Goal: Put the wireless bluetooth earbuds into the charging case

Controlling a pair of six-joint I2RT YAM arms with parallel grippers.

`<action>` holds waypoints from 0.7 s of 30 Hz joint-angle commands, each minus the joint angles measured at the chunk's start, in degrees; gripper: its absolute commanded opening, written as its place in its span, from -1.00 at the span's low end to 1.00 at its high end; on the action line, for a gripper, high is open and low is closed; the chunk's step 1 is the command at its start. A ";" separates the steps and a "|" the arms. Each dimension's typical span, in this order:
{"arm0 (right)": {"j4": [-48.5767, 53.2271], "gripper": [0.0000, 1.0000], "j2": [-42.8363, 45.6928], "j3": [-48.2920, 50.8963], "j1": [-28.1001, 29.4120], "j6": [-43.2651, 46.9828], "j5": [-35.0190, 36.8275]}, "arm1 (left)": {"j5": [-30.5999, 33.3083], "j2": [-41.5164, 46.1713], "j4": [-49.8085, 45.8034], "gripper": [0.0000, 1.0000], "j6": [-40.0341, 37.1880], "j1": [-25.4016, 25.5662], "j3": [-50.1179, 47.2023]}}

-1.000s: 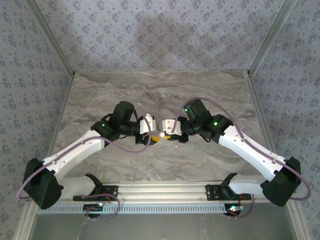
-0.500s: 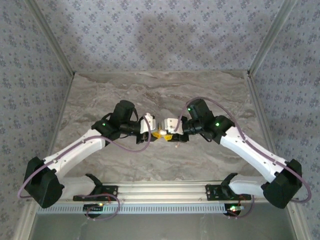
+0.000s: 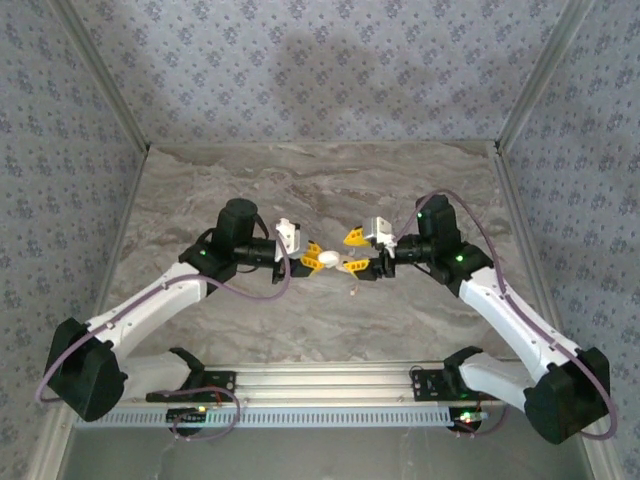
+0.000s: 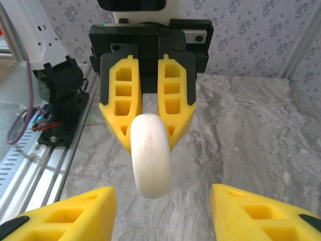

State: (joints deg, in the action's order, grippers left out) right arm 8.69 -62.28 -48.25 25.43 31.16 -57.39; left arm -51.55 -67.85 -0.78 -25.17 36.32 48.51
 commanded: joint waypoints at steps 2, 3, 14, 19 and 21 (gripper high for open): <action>-0.68 0.09 -2.41 -3.35 1.00 -2.16 -4.62 | -3.94 1.15 3.04 -0.66 1.13 -0.37 -0.44; -0.59 0.09 -2.85 -3.96 1.26 -2.00 -4.74 | -4.24 1.17 3.15 -0.66 1.25 -0.36 -0.48; 5.78 -0.19 -7.13 -8.96 3.28 2.85 -7.83 | -3.57 2.02 4.50 -0.66 3.18 -0.36 -0.84; 6.77 -0.20 -7.29 -8.89 3.78 3.82 -7.11 | -2.96 1.85 7.04 -0.65 5.68 -0.32 -1.22; 6.87 -0.27 -7.33 -8.86 3.71 3.76 -6.90 | -2.85 1.75 7.28 -0.64 6.08 -0.31 -1.15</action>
State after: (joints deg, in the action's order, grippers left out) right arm 13.45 -69.21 -55.44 28.82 34.06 -63.29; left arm -53.32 -67.07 3.66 -20.88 36.32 47.48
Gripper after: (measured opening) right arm 0.374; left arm 0.178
